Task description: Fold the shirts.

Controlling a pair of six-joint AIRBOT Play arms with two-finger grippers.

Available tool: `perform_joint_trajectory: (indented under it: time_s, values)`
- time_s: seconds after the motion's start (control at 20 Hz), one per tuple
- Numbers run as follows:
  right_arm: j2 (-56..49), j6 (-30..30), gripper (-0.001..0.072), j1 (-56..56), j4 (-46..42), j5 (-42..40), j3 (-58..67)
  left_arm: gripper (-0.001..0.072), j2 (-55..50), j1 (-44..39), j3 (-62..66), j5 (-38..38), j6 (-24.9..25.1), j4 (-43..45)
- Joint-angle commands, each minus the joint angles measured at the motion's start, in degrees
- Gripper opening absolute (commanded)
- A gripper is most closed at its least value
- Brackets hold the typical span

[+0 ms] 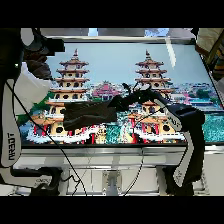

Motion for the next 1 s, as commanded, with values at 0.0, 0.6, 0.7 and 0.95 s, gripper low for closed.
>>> perform_joint_trajectory:
  time_s: [0.0, 0.6, 0.7, 0.95]
  values:
    - [-0.5, -0.8, 0.0260, 1.4, 3.6, -1.5, 0.0, 0.0012, 0.0, 0.0, 0.0, 0.0, 0.7, 0.0]
    - [30.3, 15.1, 0.0018, -24.1, -68.9, 12.9, 6.1, 0.0013, 0.0, 0.0, 0.0, 0.1, 0.5, -4.6]
    - [33.9, 14.3, 0.0018, -32.9, -76.9, 25.8, 5.6, 0.0012, 0.0, 0.0, 0.0, 1.6, 0.3, -7.5]
    - [42.5, 14.9, 0.0017, -50.4, -87.3, 34.2, -10.3, 0.0013, 0.0, 0.0, 0.0, 3.5, 1.0, -16.0]
